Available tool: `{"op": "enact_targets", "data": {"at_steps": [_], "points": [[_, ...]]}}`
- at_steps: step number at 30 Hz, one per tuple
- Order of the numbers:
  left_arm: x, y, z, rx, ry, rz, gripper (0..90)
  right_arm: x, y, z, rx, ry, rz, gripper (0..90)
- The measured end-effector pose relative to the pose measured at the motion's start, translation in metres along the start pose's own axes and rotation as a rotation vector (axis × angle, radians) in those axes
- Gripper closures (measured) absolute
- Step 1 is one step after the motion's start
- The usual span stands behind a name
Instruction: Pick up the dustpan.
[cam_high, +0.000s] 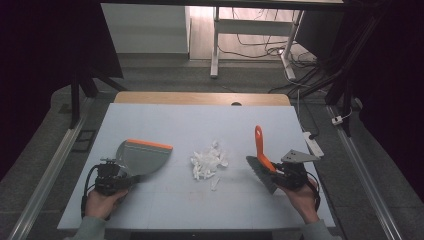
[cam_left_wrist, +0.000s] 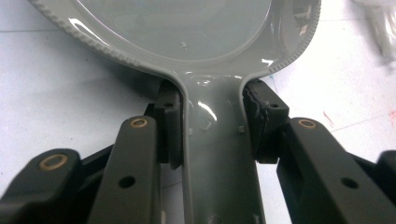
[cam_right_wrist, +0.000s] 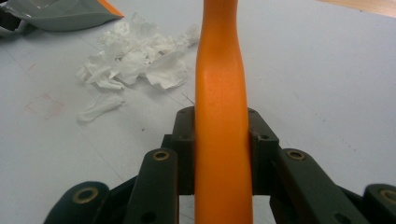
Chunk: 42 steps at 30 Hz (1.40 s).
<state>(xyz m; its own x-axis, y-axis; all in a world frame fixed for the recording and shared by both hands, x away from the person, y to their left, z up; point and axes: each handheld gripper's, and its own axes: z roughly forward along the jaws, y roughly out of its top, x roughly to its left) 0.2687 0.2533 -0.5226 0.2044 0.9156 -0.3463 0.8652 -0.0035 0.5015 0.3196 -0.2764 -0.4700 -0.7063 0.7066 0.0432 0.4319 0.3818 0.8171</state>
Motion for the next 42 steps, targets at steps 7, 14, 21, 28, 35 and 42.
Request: {"op": "enact_targets", "data": {"at_steps": [7, 14, 21, 28, 35, 42], "points": [[0.001, 0.0, -0.004, -0.038, -0.026, 0.033, 61.4, 0.0, 0.0, 0.0, -0.005, -0.001, 0.001, 70.0], [0.008, -0.001, -0.01, -0.09, -0.057, 0.065, 61.4, 0.0, 0.0, -0.002, -0.014, -0.005, -0.002, 70.0], [0.013, 0.0, -0.015, -0.135, -0.095, 0.09, 61.4, 0.0, 0.001, -0.003, -0.026, -0.008, -0.006, 70.0], [0.018, 0.0, -0.021, -0.168, -0.118, 0.114, 61.4, 0.001, 0.002, -0.003, -0.036, -0.009, -0.011, 70.0], [0.023, 0.001, -0.025, -0.19, -0.139, 0.159, 61.4, 0.002, 0.002, -0.003, -0.041, -0.014, -0.015, 70.0], [0.022, 0.002, -0.035, -0.188, -0.167, 0.222, 61.4, 0.002, 0.003, -0.004, -0.05, -0.022, -0.023, 70.0]]}}
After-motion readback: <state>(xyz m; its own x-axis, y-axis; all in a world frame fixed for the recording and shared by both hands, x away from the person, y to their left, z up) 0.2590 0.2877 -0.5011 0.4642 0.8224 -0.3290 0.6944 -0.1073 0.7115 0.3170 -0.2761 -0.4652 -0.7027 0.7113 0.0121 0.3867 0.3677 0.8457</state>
